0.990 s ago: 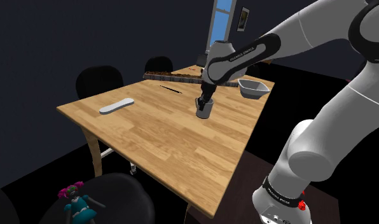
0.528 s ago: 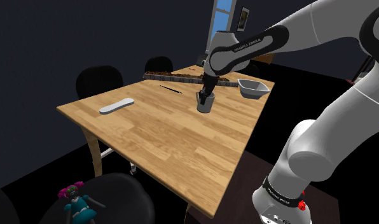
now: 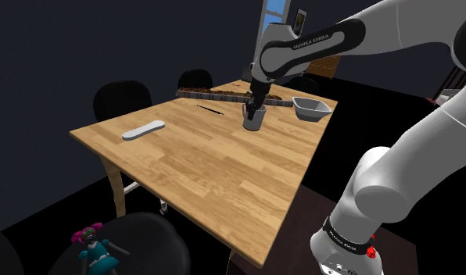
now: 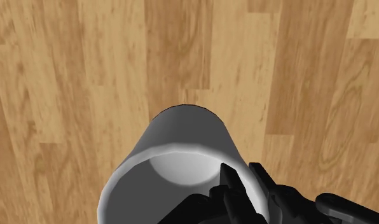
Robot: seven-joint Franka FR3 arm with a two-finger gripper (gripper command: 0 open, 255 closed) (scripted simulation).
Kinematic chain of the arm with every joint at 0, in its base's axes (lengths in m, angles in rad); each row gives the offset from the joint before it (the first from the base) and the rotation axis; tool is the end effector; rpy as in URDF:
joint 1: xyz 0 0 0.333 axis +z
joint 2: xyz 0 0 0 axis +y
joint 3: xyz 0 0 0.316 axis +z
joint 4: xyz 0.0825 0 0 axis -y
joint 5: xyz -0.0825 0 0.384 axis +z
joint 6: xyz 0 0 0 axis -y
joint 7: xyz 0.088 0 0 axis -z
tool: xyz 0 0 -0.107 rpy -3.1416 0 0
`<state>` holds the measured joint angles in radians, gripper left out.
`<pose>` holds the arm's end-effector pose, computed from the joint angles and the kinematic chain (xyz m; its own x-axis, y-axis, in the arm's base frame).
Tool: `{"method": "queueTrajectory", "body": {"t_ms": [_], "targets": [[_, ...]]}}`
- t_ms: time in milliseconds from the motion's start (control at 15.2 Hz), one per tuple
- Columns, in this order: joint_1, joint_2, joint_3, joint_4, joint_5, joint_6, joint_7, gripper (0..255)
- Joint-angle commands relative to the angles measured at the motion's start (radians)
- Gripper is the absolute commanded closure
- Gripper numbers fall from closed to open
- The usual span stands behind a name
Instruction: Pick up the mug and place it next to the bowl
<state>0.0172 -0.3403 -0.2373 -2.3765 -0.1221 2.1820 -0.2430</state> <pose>0.4436 -0.1082 0.4622 0.9872 0.0969 0.1265 0.0895 -0.9940 0.0624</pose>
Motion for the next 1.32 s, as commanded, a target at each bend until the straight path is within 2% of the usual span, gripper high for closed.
{"method": "queueTrajectory", "body": {"t_ms": [0, 594, 1254], "targets": [[-0.001, -0.011, 0.001, 0.02, 0.0, -0.031, -0.002, 255], [0.002, -0.036, 0.01, 0.118, 0.004, -0.154, -0.004, 255], [-0.076, 0.035, -0.177, 0.203, 0.002, -0.151, -0.269, 255]]}}
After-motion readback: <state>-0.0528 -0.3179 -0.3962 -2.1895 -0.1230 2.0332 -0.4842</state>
